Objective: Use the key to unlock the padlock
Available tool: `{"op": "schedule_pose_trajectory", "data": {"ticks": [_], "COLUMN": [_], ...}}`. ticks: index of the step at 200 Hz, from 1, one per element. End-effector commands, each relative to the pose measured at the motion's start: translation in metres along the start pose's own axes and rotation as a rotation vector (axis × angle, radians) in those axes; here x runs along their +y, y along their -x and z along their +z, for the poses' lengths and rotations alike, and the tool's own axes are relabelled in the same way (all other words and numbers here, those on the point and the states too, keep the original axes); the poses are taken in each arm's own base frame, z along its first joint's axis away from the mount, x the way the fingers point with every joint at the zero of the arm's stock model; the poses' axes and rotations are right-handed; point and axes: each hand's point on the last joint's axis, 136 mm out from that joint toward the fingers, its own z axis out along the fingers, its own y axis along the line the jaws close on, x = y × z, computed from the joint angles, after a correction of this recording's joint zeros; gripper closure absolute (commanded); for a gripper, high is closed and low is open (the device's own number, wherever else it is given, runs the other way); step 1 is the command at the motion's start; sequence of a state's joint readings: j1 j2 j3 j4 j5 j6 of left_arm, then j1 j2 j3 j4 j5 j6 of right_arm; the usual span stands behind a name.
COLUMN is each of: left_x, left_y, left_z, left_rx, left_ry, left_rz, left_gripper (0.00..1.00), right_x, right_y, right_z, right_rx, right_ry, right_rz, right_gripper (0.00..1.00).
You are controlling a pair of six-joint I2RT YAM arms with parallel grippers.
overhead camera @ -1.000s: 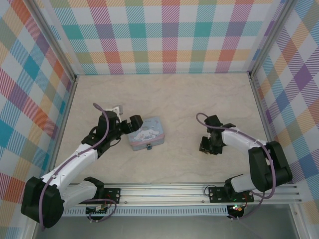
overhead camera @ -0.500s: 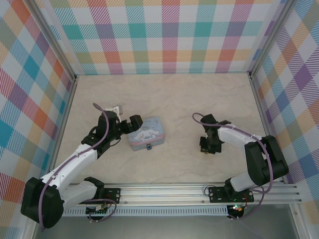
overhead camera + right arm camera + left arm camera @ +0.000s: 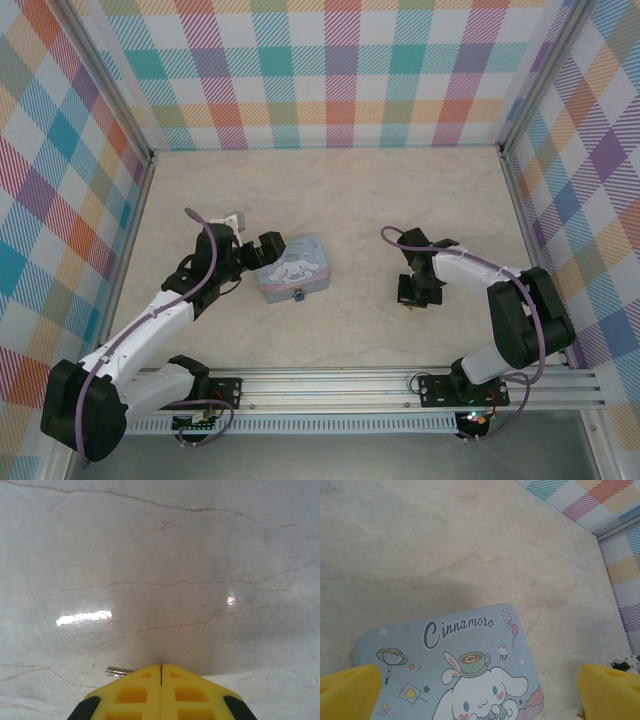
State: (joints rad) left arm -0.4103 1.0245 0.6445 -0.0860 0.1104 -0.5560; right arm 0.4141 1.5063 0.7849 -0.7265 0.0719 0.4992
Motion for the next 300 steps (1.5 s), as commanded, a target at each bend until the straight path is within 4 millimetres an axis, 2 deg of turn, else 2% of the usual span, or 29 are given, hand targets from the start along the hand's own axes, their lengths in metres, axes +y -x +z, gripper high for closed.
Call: {"op": "schedule_pose_trajectory", "data": {"ticks": [1, 23, 51, 84, 114, 139, 167, 202, 217, 227, 263, 300], "left_x": [-0.016, -0.024, -0.039, -0.062, -0.085, -0.102, -0.108, -0.116, -0.116, -0.115, -0.116, -0.113], "left_y": [0.017, 0.021, 0.028, 0.034, 0.036, 0.037, 0.029, 0.021, 0.015, 0.008, -0.014, -0.03], "left_z": [-0.01, -0.012, -0.016, -0.02, -0.019, -0.013, 0.006, 0.025, 0.031, 0.034, 0.042, 0.047], "left_rx": [-0.043, -0.043, -0.048, -0.041, -0.004, 0.061, 0.208, 0.296, 0.33, 0.364, 0.45, 0.477], "left_ry": [-0.03, -0.054, -0.106, -0.195, -0.282, -0.333, -0.299, -0.31, -0.293, -0.271, -0.244, -0.207], "left_rz": [0.033, 0.033, 0.032, 0.025, -0.004, -0.128, -0.377, -0.661, -0.776, -0.857, -1.104, -1.21], "left_gripper": [0.0, 0.0, 0.0, 0.02, 0.03, 0.06, 0.1, 0.12, 0.21, 0.22, 0.26, 0.31], "right_x": [0.004, 0.02, 0.055, 0.095, 0.115, 0.127, 0.142, 0.165, 0.179, 0.189, 0.222, 0.246], "right_y": [-0.009, 0.0, 0.017, 0.04, 0.054, 0.067, 0.08, 0.097, 0.101, 0.103, 0.101, 0.095], "right_z": [0.004, -0.008, -0.034, -0.089, -0.138, -0.177, -0.209, -0.222, -0.224, -0.224, -0.22, -0.216], "right_rx": [0.012, -0.066, -0.195, -0.363, -0.47, -0.561, -0.641, -0.67, -0.67, -0.667, -0.639, -0.613], "right_ry": [0.016, 0.107, 0.337, 0.652, 0.82, 0.921, 0.984, 0.996, 1.013, 1.019, 1.037, 1.069], "right_rz": [0.002, 0.012, 0.067, 0.116, 0.12, 0.123, 0.076, -0.005, -0.035, -0.055, -0.129, -0.168], "right_gripper": [1.0, 1.0, 1.0, 1.0, 1.0, 1.0, 1.0, 1.0, 1.0, 1.0, 1.0, 1.0]}}
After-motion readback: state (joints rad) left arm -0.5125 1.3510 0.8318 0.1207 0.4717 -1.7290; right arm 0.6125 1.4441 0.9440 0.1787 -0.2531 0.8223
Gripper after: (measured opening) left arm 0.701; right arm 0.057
